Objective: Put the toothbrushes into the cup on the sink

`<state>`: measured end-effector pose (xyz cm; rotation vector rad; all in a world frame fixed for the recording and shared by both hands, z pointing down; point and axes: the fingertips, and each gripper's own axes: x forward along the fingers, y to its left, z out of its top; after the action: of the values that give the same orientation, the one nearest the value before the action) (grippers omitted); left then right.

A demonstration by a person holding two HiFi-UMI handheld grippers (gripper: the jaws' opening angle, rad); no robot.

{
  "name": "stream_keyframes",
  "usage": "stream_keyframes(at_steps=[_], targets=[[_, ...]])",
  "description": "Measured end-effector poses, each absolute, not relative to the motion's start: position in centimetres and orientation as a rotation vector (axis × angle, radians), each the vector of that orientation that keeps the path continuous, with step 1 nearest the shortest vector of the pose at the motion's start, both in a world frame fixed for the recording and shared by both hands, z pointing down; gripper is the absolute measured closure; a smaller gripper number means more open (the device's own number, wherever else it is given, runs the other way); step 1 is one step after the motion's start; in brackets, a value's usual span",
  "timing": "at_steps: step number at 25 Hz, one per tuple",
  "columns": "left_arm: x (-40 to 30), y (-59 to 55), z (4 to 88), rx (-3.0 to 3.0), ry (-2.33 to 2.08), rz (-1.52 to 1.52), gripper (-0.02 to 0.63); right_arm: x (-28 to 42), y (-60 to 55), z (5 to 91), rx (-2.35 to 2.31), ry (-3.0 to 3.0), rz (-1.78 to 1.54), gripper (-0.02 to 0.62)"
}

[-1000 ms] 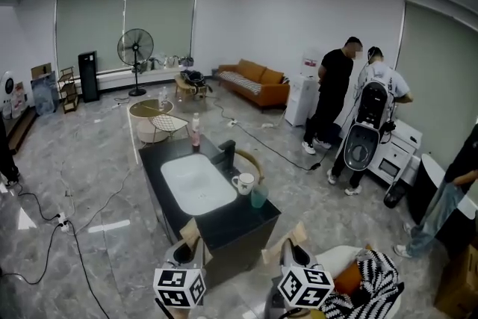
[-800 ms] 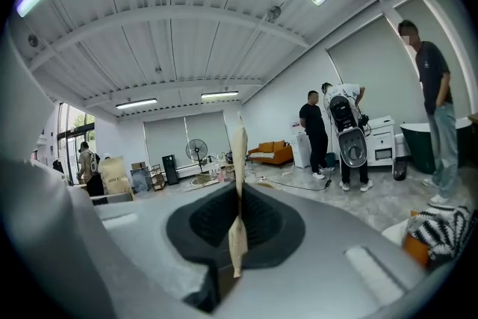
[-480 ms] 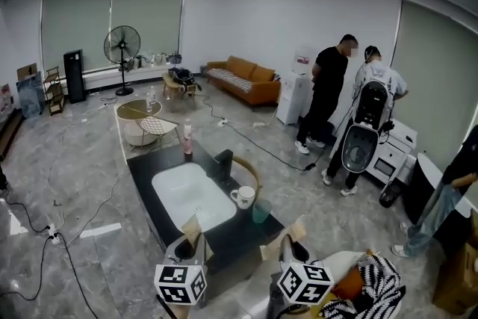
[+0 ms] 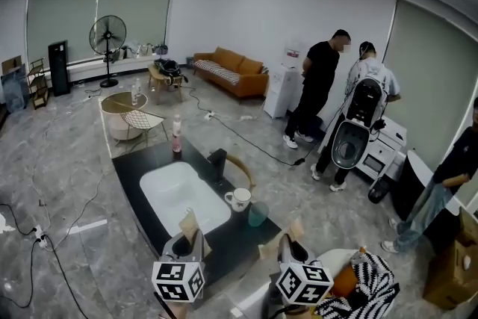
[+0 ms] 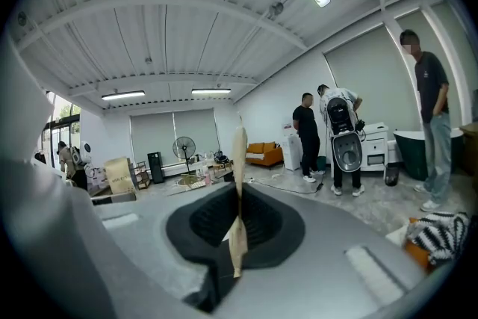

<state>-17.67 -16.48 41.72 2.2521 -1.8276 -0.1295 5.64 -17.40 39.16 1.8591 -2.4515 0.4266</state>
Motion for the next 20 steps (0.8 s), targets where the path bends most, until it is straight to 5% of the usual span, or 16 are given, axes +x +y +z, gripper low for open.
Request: stream_keyframes(at_steps=[20], targets=[[-15.5,-19.5,43.6,2.256,-1.768,-0.089,0.558,5.9,-21.2,41.4,1.821,-2.429,0.472,0.588]])
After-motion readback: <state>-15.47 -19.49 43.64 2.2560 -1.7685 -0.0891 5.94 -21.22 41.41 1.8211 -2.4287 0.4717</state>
